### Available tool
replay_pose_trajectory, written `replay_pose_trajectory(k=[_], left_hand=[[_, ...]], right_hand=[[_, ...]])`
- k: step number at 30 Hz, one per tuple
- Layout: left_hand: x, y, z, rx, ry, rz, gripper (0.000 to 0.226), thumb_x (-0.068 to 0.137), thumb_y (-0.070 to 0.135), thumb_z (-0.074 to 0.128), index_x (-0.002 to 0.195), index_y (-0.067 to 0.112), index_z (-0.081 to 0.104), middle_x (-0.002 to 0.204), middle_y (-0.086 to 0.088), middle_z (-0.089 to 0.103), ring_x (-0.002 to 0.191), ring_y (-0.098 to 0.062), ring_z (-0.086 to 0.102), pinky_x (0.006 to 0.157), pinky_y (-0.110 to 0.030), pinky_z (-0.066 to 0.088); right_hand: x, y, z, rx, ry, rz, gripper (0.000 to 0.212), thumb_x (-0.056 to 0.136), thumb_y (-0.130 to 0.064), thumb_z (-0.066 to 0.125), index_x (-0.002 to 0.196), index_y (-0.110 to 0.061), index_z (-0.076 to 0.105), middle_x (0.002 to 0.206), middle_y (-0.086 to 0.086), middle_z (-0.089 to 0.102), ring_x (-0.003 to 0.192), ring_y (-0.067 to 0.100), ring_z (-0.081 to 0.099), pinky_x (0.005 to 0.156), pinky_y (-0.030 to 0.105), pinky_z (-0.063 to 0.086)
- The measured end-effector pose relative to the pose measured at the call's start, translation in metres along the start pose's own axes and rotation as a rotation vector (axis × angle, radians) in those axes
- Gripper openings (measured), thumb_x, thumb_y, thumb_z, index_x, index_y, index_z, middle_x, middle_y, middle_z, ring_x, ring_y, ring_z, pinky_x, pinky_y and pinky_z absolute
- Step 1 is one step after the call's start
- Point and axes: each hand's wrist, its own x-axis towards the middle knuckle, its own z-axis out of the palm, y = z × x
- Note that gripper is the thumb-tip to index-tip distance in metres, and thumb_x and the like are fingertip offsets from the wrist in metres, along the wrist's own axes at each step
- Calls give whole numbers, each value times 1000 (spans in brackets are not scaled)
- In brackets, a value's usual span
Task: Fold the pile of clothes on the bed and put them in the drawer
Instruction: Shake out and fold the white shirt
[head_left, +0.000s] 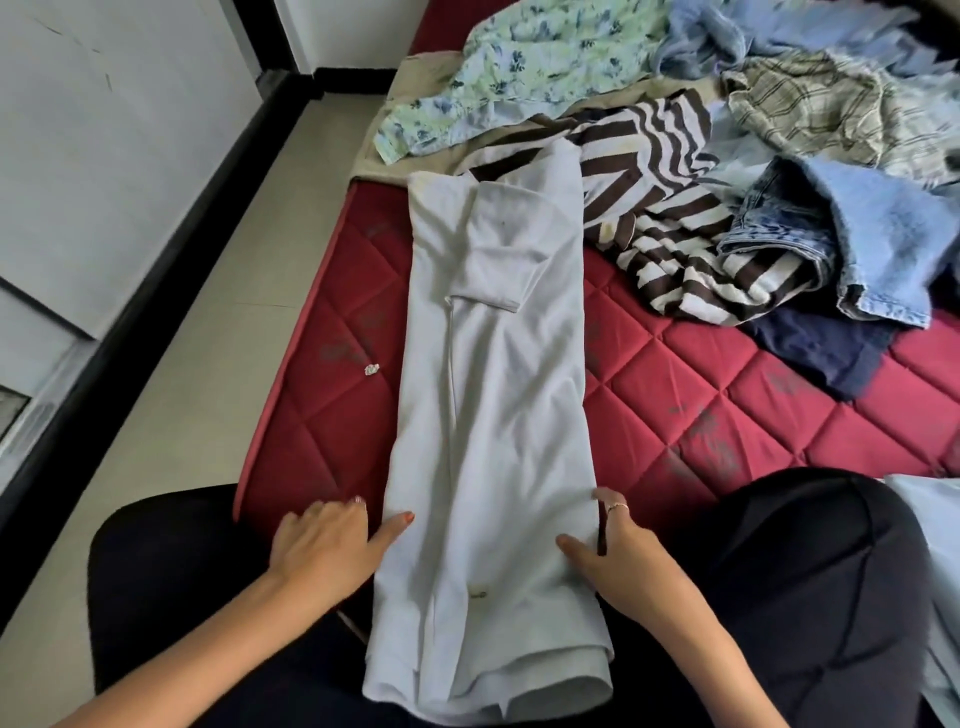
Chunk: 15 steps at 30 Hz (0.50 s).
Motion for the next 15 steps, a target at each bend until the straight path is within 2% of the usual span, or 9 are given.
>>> replay_pose_trajectory(k=[2,4,6,7,9,10,12,14,15], left_hand=[[-17,-1,13,-118,-146,12,67,84,79,22,84,21,56,90,8,64,89,-15,61,78,-33,42],[-27,-1,27,-161,-112,58,59,83,78,31,72,23,49,78,11,59,77,-10,57,76,-31,41],[-29,-3,36,-309,-50,86,46,86,64,49,67,23,43,70,10,54,66,-9,52,67,-28,38],[-31,-3,38,-433,-42,113,42,88,54,56,66,21,42,67,9,51,61,-8,49,62,-27,37],[-40,2,35,-698,22,206,36,91,38,59,67,19,40,60,10,46,54,-4,41,56,-24,34],[-47,7,31,-816,78,236,34,93,32,58,67,19,40,57,12,46,53,-3,41,55,-22,33],[-60,15,24,-1016,141,225,30,95,25,56,69,19,43,54,19,50,52,1,45,54,-15,33],[-67,16,23,-1106,72,192,21,90,35,62,79,20,52,63,23,62,60,6,56,60,-13,41],[-68,14,26,-1091,-23,167,26,83,46,67,91,24,55,76,22,67,73,6,62,70,-15,47]], right_hand=[[-6,-2,9,47,-41,-8,73,90,-37,62,146,-23,17,110,3,61,96,18,58,79,25,42],[-13,-6,19,89,-40,-32,80,89,-34,64,149,-24,11,104,1,59,91,15,55,76,21,37],[-14,-1,31,87,6,-73,82,87,-29,65,149,-26,12,104,6,59,96,20,58,80,24,40],[-16,0,34,79,20,-85,82,85,-26,66,148,-27,13,101,6,58,97,22,59,83,26,43],[-21,2,35,132,37,-121,79,83,-16,63,146,-30,17,91,3,56,85,19,60,80,24,48],[-25,3,34,226,59,-142,78,83,-11,62,144,-33,18,89,4,59,81,17,61,76,24,51],[-33,6,30,468,144,-178,81,84,-7,62,137,-45,14,98,8,64,83,16,65,74,25,54],[-41,9,27,568,156,-197,89,86,-12,67,132,-53,2,103,2,63,87,9,67,75,20,54],[-44,13,28,569,106,-200,92,85,-15,69,130,-56,0,107,0,63,92,7,66,81,21,54]])
